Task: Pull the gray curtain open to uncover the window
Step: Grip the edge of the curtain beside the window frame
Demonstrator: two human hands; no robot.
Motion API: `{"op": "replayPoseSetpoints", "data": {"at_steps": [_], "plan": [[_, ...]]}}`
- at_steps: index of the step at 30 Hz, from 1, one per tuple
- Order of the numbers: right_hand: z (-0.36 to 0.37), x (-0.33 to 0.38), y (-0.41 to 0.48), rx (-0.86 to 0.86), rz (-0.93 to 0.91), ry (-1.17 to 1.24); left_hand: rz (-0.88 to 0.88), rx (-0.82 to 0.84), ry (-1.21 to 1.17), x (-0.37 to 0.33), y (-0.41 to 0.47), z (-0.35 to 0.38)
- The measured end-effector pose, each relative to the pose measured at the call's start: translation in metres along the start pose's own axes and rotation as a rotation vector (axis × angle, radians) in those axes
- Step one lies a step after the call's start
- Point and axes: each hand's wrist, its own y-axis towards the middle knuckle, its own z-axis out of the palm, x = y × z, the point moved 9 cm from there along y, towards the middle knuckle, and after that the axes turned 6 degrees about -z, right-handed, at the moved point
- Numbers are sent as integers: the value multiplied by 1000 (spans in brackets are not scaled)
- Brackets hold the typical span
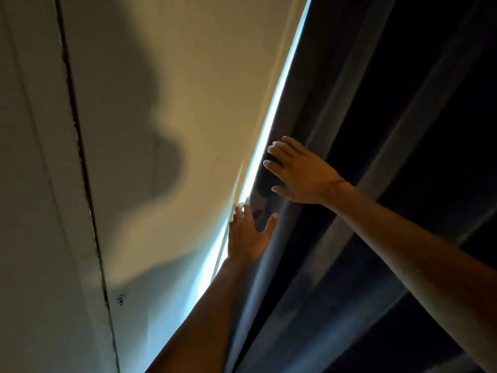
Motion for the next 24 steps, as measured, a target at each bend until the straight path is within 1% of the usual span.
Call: {"op": "replayPoseSetpoints", "data": {"at_steps": [3,8,11,14,17,21,24], "plan": [[17,-11,6,63,-1,-19,17,19,5,10,7,11],[41,-20,13,171,-32,-25,19,100,-35,19,22,31],[54,-27,10,263,-58,-55,73,89,-40,11,28,39],[62,-31,5,308,-96,-88,111,99,-44,1,30,57],[69,-38,-1,331,-120,-128,70,166,-95,-1,23,78],[84,-40,-5,440,-150,-170,39,166,-100,-4,26,96],[91,-40,-5,486,-160,-211,4,163,-90,-7,32,103]]}}
